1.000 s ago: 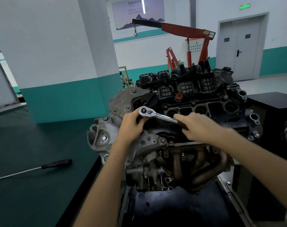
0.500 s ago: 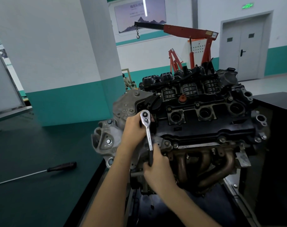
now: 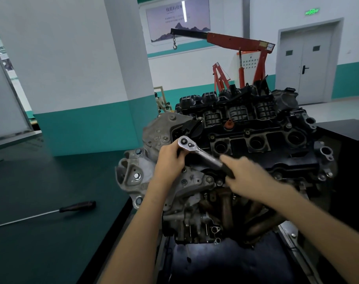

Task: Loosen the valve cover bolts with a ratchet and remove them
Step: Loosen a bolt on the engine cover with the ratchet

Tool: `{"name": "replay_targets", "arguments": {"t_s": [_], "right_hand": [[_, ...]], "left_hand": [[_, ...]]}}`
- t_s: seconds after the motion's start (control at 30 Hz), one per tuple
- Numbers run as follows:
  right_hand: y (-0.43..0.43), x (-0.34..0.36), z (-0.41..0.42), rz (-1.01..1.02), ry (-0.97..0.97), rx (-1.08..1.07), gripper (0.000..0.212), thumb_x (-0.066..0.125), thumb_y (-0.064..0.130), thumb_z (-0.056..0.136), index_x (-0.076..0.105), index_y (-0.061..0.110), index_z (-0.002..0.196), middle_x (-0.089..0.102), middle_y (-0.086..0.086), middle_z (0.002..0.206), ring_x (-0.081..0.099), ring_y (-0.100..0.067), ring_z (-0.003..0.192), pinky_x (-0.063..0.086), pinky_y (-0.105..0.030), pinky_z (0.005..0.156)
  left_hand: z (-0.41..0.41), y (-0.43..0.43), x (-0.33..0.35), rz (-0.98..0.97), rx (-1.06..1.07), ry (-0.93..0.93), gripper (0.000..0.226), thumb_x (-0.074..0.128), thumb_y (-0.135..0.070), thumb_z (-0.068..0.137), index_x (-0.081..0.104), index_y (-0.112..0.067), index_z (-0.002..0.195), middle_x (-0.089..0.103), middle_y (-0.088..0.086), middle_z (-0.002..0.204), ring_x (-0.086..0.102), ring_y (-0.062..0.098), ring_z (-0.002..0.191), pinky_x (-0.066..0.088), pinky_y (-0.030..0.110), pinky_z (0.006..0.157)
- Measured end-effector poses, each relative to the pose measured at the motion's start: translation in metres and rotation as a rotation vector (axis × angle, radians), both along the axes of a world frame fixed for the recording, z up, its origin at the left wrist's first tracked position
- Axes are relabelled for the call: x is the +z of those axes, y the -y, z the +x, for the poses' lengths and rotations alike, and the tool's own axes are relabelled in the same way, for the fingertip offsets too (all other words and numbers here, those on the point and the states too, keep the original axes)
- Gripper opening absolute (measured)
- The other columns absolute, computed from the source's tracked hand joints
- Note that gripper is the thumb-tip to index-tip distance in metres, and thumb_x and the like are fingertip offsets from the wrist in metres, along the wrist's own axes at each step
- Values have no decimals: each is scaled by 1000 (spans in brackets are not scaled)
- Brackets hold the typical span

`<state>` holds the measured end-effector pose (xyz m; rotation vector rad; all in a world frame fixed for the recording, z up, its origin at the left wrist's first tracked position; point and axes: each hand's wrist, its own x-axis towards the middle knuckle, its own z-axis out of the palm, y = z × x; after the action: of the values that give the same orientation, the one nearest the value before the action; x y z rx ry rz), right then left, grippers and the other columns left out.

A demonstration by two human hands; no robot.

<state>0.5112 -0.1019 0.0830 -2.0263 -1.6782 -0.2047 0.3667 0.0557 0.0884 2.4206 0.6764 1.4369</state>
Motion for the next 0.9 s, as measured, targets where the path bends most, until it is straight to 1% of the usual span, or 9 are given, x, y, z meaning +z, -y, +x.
{"name": "replay_targets", "arguments": {"t_s": [0.1,0.17,0.3,0.47,0.6,0.67,0.73,0.8,0.9], "right_hand": [[-4,-47,-62,124,-484,76,22,56,8,81,44,19,95,57,-8,71,59,-32,66,50,-39,59],[-24,-62,-99,215,-605,22,28,53,8,83,45,15,109,61,-14,80,61,-37,75,52,-43,65],[-38,-66,-124,246,-684,-7,42,50,10,85,43,14,126,64,-18,90,63,-38,83,53,-42,71],[-3,-32,-42,23,-344,113,29,55,9,81,48,25,104,58,-4,77,61,-34,78,50,-37,69],[-1,29,25,-98,221,-14,33,56,17,86,49,26,117,51,1,79,62,-34,86,40,-34,64],[-3,36,31,-38,290,-8,26,55,16,86,50,25,110,43,6,70,62,-33,82,36,-33,60],[-2,17,19,10,160,-28,24,57,16,84,50,25,105,45,2,71,62,-34,80,38,-33,61],[1,-19,-14,93,-182,19,21,58,13,81,47,24,95,53,-3,70,61,-33,72,44,-35,60],[-13,-55,-75,225,-541,48,22,56,7,80,42,21,90,55,-4,66,56,-28,61,47,-38,56]], "left_hand": [[2,-1,-1,-5,3,-17,17,52,4,82,65,-7,82,65,5,66,59,17,61,43,30,60],[1,-3,-1,-22,-1,-20,12,59,1,83,67,-7,81,69,5,72,65,20,70,50,35,68],[-1,-2,0,-55,-56,14,20,66,-1,85,68,-20,79,70,-8,75,64,2,74,48,16,70],[-5,-2,3,8,-160,-27,24,55,4,83,70,-12,94,72,-6,89,65,9,80,50,22,76],[-3,-1,4,33,-131,-23,14,60,-5,93,71,-9,100,66,-14,80,57,-10,72,41,7,69],[-1,1,2,21,-90,5,13,61,-7,93,72,-11,98,67,-12,76,57,-9,67,40,7,65],[1,3,1,-3,-36,22,13,60,-4,91,71,-11,93,63,-12,66,56,-5,61,38,10,59],[2,3,0,-14,5,12,18,58,1,88,66,-14,83,56,-10,57,52,6,53,37,21,54],[3,-1,0,-32,27,-18,16,53,3,83,65,-6,81,68,8,70,63,24,68,48,37,64]]}}
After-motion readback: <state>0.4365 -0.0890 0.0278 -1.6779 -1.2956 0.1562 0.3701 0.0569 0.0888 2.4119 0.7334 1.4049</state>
